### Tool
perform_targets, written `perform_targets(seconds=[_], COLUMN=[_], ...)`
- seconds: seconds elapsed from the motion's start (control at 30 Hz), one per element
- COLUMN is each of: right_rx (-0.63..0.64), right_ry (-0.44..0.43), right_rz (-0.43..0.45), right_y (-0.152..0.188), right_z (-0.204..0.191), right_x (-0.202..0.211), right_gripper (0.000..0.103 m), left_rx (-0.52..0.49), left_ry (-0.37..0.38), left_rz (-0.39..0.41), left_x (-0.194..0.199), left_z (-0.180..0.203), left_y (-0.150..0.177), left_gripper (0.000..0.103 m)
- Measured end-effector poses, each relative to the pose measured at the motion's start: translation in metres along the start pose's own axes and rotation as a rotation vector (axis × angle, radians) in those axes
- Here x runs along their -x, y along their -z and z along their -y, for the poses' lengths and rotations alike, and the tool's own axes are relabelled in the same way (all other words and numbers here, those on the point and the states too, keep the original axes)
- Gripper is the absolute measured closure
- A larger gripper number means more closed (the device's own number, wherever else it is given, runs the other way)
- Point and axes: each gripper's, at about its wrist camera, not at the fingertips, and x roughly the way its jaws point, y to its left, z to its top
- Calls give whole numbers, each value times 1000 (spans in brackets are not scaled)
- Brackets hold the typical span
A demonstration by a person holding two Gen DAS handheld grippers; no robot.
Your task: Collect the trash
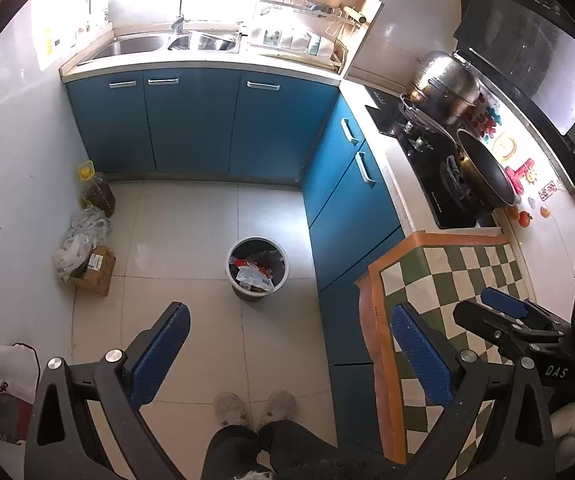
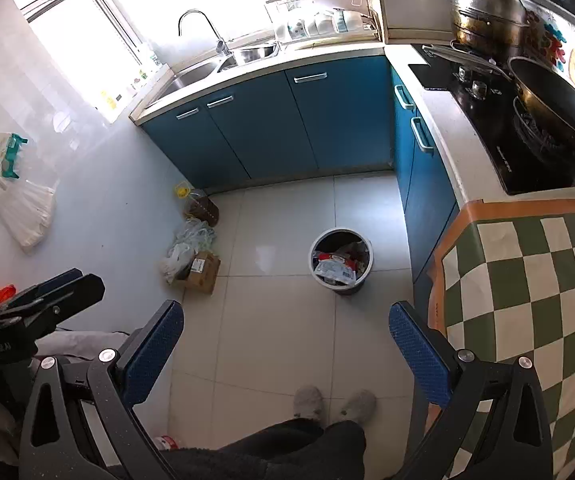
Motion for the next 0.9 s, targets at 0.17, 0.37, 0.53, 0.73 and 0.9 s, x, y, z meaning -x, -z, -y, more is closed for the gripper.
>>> perform_targets(seconds=[0.17, 0.37, 0.53, 0.73, 0.9], right_rx=[4, 13, 16, 28, 29], right_ry=[-2, -10, -17, -26, -33], right_rz=[-6, -11, -14, -21, -25], right_y=[2, 4, 3, 3, 1], right_z=[3, 5, 7, 6, 7], right_x=[2, 4, 5, 6, 6], right_gripper=[0, 0, 0, 0, 0], left_rx=[-4, -2, -6, -2, 10], left_ry=[-2, 1, 5, 17, 28], left_rz=[-5, -14, -20, -25, -29], left_x=[1, 0, -2, -3, -4], left_z=[2, 5, 7, 6, 7], left_y=[3, 5, 4, 4, 6], left_gripper=[0, 0, 0, 0, 0])
